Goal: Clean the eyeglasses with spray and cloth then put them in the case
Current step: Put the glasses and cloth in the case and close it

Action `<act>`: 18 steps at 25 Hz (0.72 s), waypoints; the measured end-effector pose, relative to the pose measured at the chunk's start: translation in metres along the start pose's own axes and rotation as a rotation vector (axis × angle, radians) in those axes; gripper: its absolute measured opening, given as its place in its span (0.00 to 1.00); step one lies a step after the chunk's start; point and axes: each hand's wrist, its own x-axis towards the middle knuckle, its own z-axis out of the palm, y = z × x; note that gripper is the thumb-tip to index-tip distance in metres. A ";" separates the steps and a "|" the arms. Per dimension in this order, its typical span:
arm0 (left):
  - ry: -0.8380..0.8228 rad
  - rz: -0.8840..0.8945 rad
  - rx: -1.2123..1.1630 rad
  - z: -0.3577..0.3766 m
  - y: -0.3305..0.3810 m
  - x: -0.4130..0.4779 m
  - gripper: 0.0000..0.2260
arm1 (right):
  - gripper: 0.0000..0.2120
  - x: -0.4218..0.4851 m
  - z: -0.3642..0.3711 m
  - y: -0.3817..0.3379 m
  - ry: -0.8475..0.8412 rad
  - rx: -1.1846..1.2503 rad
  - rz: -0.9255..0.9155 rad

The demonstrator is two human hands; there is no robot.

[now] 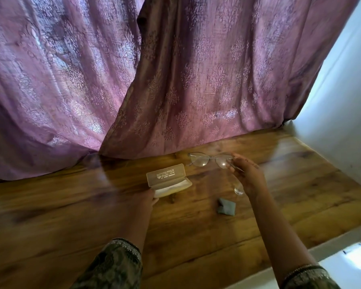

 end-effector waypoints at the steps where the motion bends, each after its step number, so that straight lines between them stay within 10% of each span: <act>1: -0.010 0.002 -0.004 0.001 0.001 -0.002 0.20 | 0.12 0.000 0.000 0.001 0.007 -0.001 0.003; 18: -0.147 0.137 0.035 -0.026 -0.054 -0.037 0.14 | 0.08 -0.030 -0.011 0.095 0.045 -0.050 0.259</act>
